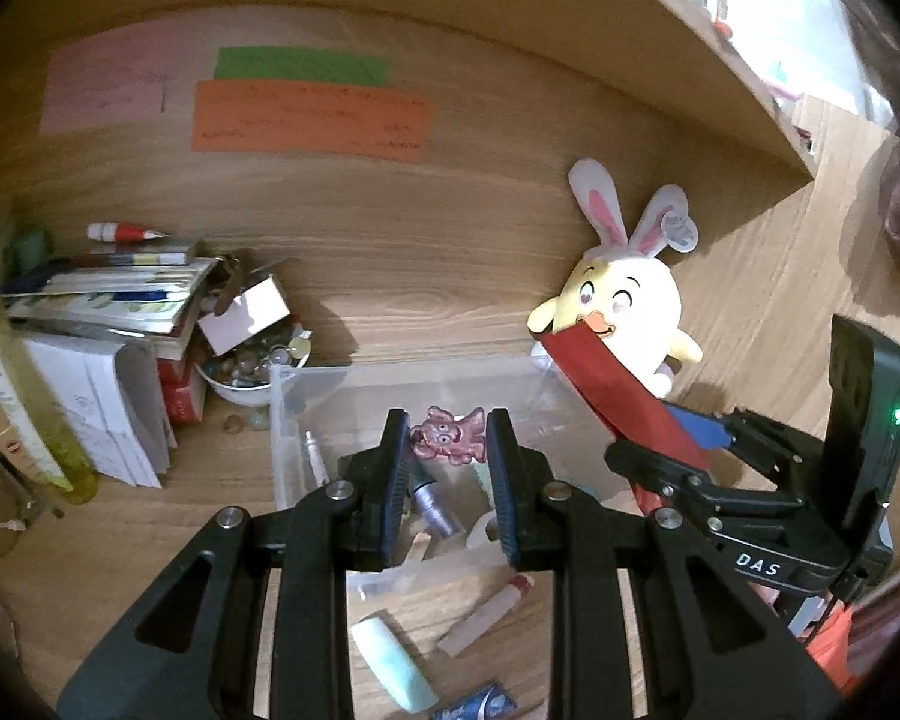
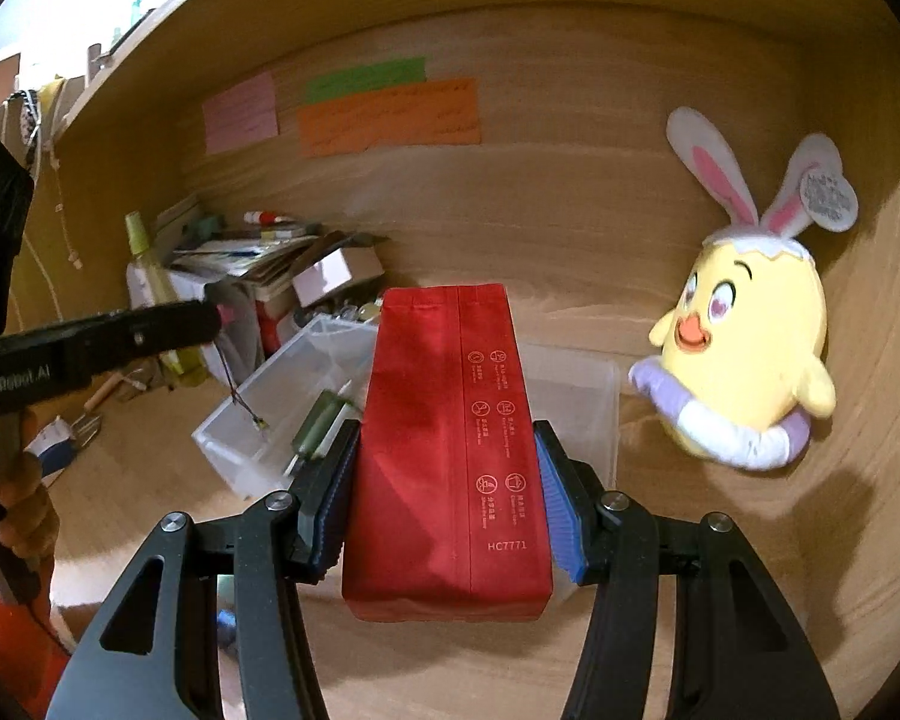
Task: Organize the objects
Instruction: 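Lift the pink keychain and red pouch toward the clear box, then lower both items into the clear box and open both grippers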
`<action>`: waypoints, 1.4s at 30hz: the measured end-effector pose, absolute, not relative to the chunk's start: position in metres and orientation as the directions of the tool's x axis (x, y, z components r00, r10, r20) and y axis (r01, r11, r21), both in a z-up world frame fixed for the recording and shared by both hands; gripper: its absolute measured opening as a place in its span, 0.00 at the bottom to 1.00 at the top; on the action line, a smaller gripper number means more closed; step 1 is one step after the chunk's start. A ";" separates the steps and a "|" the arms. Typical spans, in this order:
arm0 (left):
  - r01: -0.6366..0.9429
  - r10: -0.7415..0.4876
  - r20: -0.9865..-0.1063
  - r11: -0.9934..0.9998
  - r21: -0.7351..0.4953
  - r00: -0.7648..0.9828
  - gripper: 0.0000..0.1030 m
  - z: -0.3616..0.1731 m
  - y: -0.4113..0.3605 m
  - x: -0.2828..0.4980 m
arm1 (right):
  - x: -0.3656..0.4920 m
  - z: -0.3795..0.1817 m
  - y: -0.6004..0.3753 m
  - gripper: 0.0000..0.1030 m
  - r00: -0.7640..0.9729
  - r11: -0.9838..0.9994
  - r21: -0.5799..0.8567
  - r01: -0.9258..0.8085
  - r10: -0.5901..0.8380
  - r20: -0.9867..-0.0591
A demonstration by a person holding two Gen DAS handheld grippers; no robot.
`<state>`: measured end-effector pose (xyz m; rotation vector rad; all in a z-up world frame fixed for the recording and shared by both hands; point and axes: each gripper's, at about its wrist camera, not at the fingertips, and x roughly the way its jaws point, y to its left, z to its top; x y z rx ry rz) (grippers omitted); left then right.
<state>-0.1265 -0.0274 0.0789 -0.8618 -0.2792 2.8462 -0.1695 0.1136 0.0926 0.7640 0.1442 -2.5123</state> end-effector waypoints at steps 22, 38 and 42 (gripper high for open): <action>-0.074 0.223 -0.677 -0.967 -0.242 -0.702 0.25 0.019 -0.018 -0.186 | -0.239 0.038 0.099 0.49 -0.637 -0.892 0.062 0.447 -0.366 -0.679; -0.086 0.229 -0.718 -0.969 -0.231 -0.657 0.25 0.003 -0.009 -0.193 | -0.243 0.023 0.090 0.50 -0.616 -0.893 0.007 0.450 -0.317 -0.721; -0.088 0.228 -0.718 -0.970 -0.227 -0.657 0.29 0.004 -0.009 -0.192 | -0.243 0.024 0.089 0.50 -0.610 -0.894 0.008 0.447 -0.312 -0.728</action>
